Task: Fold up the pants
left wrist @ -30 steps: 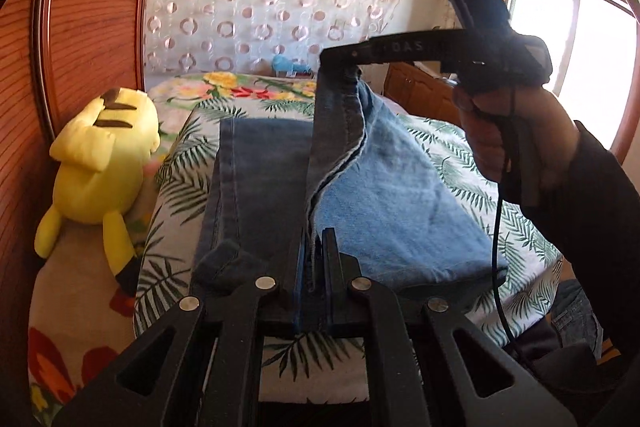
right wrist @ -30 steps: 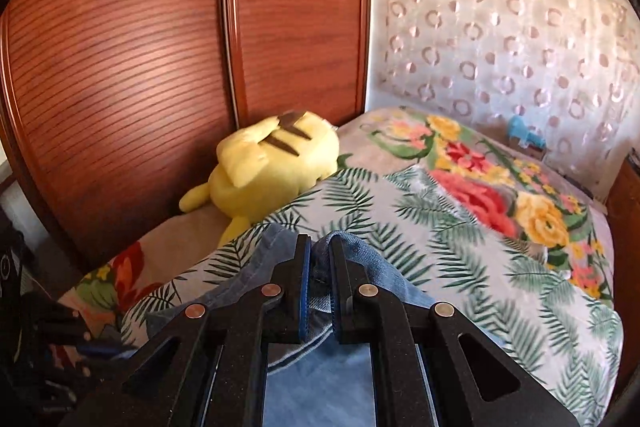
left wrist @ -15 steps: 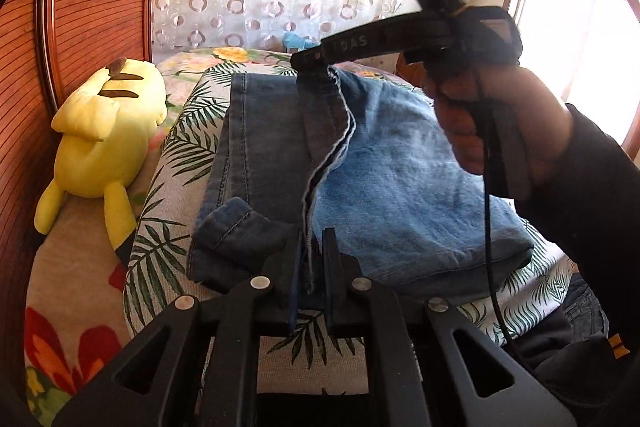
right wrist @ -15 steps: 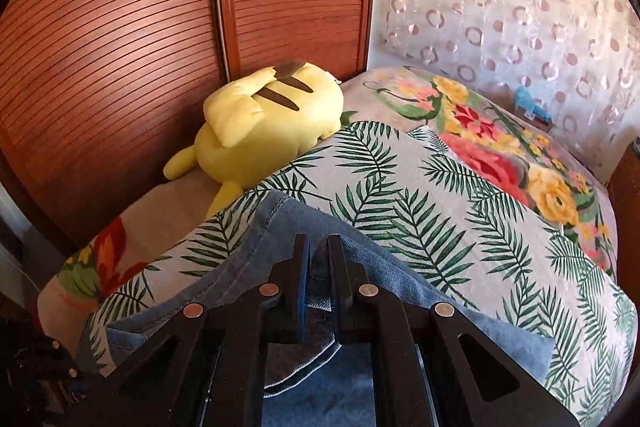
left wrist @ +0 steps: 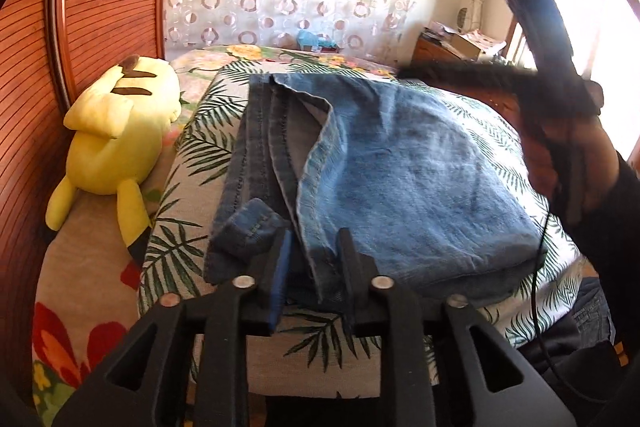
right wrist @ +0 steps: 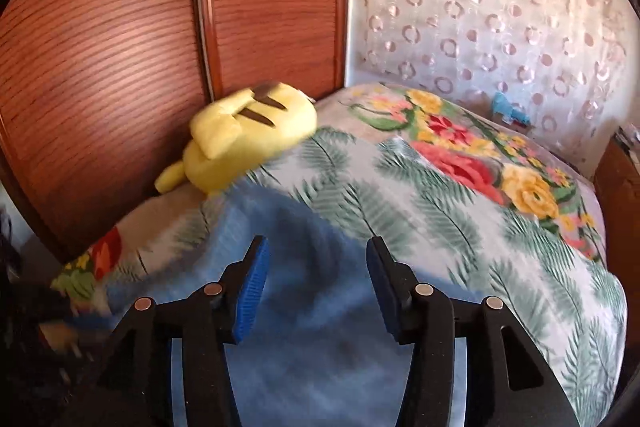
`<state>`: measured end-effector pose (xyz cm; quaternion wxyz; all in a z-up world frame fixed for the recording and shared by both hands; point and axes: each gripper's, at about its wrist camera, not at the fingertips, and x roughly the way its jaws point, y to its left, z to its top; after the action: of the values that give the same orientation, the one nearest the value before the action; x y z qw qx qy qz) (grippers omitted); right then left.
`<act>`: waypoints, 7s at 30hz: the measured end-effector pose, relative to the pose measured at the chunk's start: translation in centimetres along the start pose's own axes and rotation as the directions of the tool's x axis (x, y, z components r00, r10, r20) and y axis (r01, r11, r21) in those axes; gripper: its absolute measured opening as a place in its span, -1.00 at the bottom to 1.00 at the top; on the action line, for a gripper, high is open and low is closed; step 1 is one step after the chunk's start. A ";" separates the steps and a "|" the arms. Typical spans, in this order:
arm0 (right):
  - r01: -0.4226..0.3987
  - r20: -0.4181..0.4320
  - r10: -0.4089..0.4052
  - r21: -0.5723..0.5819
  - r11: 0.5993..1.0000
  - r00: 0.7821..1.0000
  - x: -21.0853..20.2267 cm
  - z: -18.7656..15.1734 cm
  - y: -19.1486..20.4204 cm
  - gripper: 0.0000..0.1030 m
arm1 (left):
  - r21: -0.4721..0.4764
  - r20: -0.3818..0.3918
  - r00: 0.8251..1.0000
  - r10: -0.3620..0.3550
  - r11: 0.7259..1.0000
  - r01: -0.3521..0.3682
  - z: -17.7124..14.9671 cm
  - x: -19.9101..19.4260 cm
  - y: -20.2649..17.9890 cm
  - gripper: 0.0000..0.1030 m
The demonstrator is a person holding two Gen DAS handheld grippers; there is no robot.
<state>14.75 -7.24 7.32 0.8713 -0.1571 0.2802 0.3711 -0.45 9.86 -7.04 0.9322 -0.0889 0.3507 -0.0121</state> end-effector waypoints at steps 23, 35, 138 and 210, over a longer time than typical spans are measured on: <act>0.098 -0.103 -0.087 0.109 0.989 0.991 -2.7 -10.2 -2.7 0.02 | 0.060 0.029 0.999 0.032 0.998 -0.034 4.8 2.2 -0.8 -0.16; 0.086 -0.128 -0.070 0.126 0.988 0.989 -1.4 -10.0 -3.4 0.11 | 0.086 -0.039 0.999 0.021 0.996 -0.018 6.8 6.3 -0.9 -0.59; -0.146 0.049 0.141 0.134 0.980 0.989 -10.6 -7.6 2.0 -0.85 | 0.118 0.092 0.995 0.047 0.991 -0.058 0.9 -1.8 -2.3 0.63; -0.220 -0.116 0.270 0.331 0.918 0.956 13.3 0.1 -6.6 0.41 | -0.064 0.014 0.999 -0.047 0.997 0.048 -1.1 0.2 0.7 -0.32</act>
<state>27.24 -4.19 -0.21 0.8064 -0.0092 0.4218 0.4144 -1.04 10.35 -8.09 0.9305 -0.1274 0.3427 -0.0225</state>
